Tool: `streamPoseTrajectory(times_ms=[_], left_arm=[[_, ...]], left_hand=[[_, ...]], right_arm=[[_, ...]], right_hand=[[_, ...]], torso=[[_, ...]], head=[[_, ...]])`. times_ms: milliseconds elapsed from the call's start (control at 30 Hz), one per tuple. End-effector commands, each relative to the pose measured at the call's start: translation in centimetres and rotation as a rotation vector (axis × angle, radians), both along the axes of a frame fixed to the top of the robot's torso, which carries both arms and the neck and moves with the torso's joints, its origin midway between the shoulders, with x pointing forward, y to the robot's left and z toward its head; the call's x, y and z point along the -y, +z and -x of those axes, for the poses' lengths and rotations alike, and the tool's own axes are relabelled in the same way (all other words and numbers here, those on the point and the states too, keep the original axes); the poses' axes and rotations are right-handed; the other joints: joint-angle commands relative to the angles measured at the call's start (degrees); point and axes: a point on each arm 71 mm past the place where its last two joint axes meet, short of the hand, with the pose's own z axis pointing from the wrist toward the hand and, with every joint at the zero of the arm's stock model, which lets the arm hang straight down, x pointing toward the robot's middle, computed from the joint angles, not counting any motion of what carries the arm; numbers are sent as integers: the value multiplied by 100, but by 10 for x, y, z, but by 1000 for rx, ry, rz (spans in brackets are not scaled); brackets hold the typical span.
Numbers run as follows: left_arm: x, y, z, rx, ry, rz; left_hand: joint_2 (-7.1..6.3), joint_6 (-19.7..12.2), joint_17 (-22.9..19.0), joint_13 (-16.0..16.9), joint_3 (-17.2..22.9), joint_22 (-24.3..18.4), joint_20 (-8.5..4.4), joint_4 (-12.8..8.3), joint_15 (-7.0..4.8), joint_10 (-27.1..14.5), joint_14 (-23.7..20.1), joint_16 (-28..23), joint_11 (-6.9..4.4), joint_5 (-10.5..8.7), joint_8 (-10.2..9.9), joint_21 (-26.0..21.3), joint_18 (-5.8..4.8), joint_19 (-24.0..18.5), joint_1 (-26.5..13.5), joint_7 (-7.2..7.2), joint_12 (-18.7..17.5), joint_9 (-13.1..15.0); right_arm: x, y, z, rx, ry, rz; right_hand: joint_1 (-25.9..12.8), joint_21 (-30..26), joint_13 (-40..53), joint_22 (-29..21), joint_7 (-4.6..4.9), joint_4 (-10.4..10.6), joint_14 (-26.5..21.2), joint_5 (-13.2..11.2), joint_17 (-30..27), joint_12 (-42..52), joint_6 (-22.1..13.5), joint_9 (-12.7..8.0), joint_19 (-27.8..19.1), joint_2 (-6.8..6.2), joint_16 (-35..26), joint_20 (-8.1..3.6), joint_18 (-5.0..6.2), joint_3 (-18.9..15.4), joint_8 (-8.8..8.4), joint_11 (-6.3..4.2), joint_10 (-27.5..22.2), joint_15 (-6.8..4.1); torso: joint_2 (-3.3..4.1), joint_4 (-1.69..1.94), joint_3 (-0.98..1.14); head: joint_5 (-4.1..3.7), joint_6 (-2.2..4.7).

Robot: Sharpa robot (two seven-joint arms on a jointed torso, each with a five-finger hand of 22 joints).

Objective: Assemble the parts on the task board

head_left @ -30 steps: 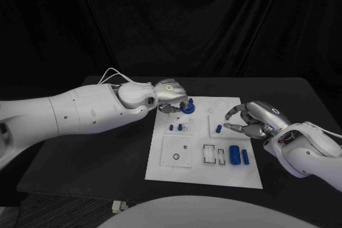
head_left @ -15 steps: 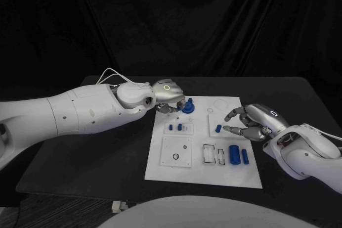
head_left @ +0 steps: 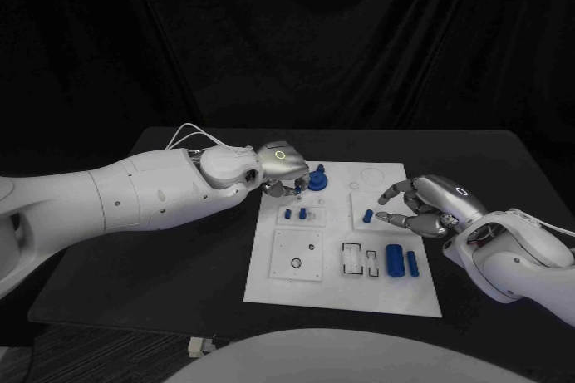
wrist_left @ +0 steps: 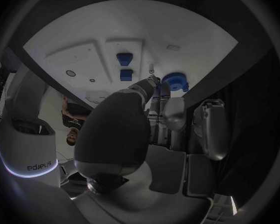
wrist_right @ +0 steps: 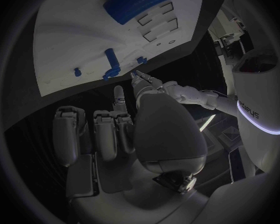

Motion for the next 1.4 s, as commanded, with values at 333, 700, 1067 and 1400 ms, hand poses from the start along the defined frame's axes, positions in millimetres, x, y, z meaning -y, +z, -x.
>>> streamPoseTrajectory(times_ms=[333, 700, 1067, 1400], left_arm=[[3, -10, 2, -30, 2, -18], [4, -16, 2, -46, 8, -31], [7, -20, 2, -54, 7, -36], [8, -21, 1, -57, 5, -38]], left_hand=[[0, -15, -14, -8, 14, 1109, -3, 40, -15, 18, 13, -21, 37, -6, -13, -24, -52, 41, -71, -15, -30, 7], [-1, -32, -49, -8, 17, 1103, -3, 39, -16, 26, 2, -43, 38, -3, -26, -45, -48, 32, -73, -14, -34, 3], [0, -44, -68, -9, 21, 1101, -3, 37, -17, 33, -6, -56, 39, 1, -36, -53, -46, 28, -71, -13, -38, 0], [16, -56, -97, -6, 45, 1098, -3, 13, -17, 66, -21, -74, 36, 37, -54, -67, -44, 22, -46, -12, -43, -2]], right_arm=[[0, -1, 1, -7, -5, 2], [-1, -2, 1, -8, -3, 2], [-2, -2, 1, -9, -1, 2], [-1, -2, 1, -12, -1, 4]], right_hand=[[25, -40, 1507, 1303, -11, 2, 600, 28, 1509, -8, 35, 7, 315, 19, 17, -43, 64, 24, -5, -44, 587, -41], [40, -41, 1507, 1302, -10, -7, 600, 34, 1509, -8, 34, 7, 314, 16, 17, -44, 64, 24, -8, -44, 587, -43], [40, -41, 1507, 1302, -10, -7, 600, 34, 1509, -8, 34, 7, 314, 16, 17, -44, 64, 24, -8, -44, 587, -43], [48, -50, 1507, 1299, -10, -10, 600, 38, 1509, -8, 35, 7, 310, 18, 17, -45, 67, 25, -11, -45, 587, -44]], torso=[[3, -2, 4], [-1, -1, 3], [3, 1, 3], [1, -3, 4]], head=[[-19, -1], [-3, -1], [-12, -1], [-25, -1]])
